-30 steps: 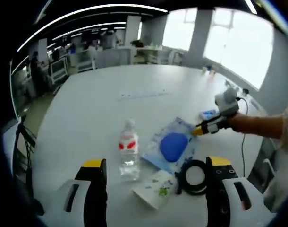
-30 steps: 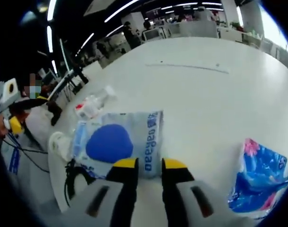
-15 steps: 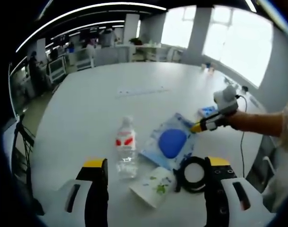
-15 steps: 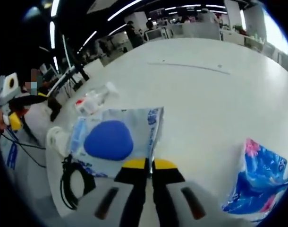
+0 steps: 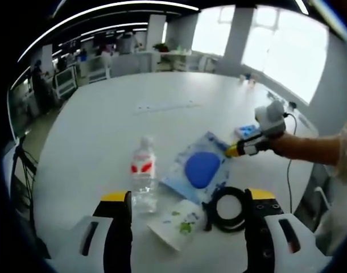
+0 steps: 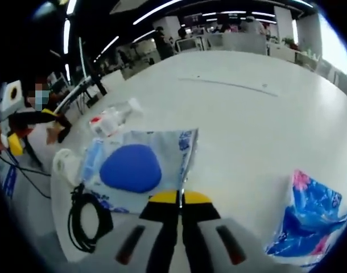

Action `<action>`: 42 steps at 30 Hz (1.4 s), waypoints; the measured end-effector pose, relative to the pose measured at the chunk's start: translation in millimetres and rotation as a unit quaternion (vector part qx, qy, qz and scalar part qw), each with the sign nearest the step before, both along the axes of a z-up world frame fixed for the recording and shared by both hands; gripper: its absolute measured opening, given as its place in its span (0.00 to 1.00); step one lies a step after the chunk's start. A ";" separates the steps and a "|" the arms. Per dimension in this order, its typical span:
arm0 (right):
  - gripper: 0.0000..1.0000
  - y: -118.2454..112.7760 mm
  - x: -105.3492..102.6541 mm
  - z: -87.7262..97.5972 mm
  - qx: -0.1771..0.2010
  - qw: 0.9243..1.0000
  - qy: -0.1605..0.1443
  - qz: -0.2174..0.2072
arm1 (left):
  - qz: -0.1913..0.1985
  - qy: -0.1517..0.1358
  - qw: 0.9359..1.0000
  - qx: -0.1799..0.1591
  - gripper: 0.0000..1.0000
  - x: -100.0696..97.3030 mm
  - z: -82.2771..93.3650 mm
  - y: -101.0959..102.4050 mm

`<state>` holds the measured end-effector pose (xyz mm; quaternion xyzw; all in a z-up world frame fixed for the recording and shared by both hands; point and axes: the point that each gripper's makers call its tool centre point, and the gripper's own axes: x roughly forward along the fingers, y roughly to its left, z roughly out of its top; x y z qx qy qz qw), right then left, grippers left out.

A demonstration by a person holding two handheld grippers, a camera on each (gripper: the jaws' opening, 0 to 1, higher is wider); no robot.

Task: Arrange the tabletop items into an orderly group along one side of the table until the central work area is clear of visible clutter.

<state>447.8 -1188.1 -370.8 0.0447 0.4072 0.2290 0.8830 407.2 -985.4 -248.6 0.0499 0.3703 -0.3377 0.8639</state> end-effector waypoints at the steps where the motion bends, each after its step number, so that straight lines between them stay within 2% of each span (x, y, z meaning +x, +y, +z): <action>1: 0.00 0.3 -0.4 0.2 0.000 1.000 -0.002 0.000 | -0.002 -0.001 1.000 0.001 0.77 0.4 -0.5 -1.2; 8: 0.00 -0.8 -1.1 -0.4 0.001 1.000 -0.004 -0.003 | -0.009 0.007 1.000 0.010 0.70 4.3 -6.5 -11.6; 12: 0.00 -0.2 -1.1 -1.0 -0.002 1.000 -0.005 -0.001 | -0.003 0.017 1.000 0.025 0.60 14.7 -14.4 -19.0; 14: 0.00 0.3 -1.6 -1.3 0.003 1.000 -0.003 -0.007 | 0.002 0.041 0.999 0.015 0.58 15.5 -18.7 -26.6; 16: 0.00 -0.1 -1.7 -1.7 0.005 1.000 -0.004 -0.009 | 0.012 0.055 0.998 0.008 0.50 19.3 -24.5 -32.4; 18: 0.00 0.4 -1.9 -1.5 0.005 1.000 -0.006 -0.010 | 0.016 0.072 0.997 0.020 0.40 20.9 -33.9 -33.4; 20: 0.00 0.6 -2.1 -1.5 0.004 1.000 -0.007 -0.010 | 0.016 0.081 0.996 0.020 0.37 22.4 -39.6 -37.2; 21: 0.00 0.4 -1.9 -1.6 0.005 1.000 -0.007 -0.012 | 0.020 0.085 0.996 0.023 0.34 24.1 -43.2 -37.3; 22: 0.00 0.4 -1.9 -1.7 0.006 1.000 -0.007 -0.013 | 0.031 0.104 0.994 0.031 0.30 23.2 -49.4 -35.7; 23: 0.00 0.6 -2.1 -1.6 0.007 1.000 -0.008 -0.014 | 0.031 0.106 0.993 0.031 0.26 25.0 -52.3 -36.9; 24: 0.00 0.6 -2.3 -1.6 0.009 1.000 -0.008 -0.016 | 0.032 0.107 0.993 0.038 0.25 27.6 -57.7 -37.0; 26: 0.00 0.5 -2.3 -1.8 0.011 1.000 -0.010 -0.017 | 0.046 0.131 0.989 0.043 0.28 26.6 -63.4 -36.1; 27: 0.00 0.5 -2.2 -1.9 0.014 1.000 -0.010 -0.019 | 0.039 0.124 0.990 0.049 0.26 28.5 -67.4 -37.2; 29: 0.00 0.4 -2.0 -1.8 0.015 1.000 -0.011 -0.019 | 0.052 0.140 0.987 0.053 0.27 27.9 -72.2 -36.4; 31: 0.00 0.3 -1.9 -2.0 0.017 1.000 -0.012 -0.021 | 0.051 0.139 0.987 0.062 0.20 29.3 -76.9 -35.3; 34: 0.00 0.4 -2.1 -1.8 0.022 0.999 -0.013 -0.023 | 0.057 0.143 0.986 0.061 0.23 30.5 -79.6 -35.9; 36: 0.00 0.4 -2.2 -1.7 0.023 0.999 -0.014 -0.023 | 0.058 0.135 0.986 0.074 0.23 31.7 -80.6 -32.7; 39: 0.00 0.3 -2.2 -1.5 0.028 0.999 -0.015 -0.025 | 0.063 0.144 0.984 0.083 0.25 29.9 -86.3 -28.3; 41: 0.00 0.2 -2.2 -1.6 0.030 0.999 -0.016 -0.026 | 0.067 0.149 0.984 0.071 0.26 29.4 -87.2 -30.3; 42: 0.00 0.3 -2.1 -1.7 0.033 0.999 -0.016 -0.028 | 0.068 0.144 0.984 0.078 0.25 30.7 -88.0 -28.5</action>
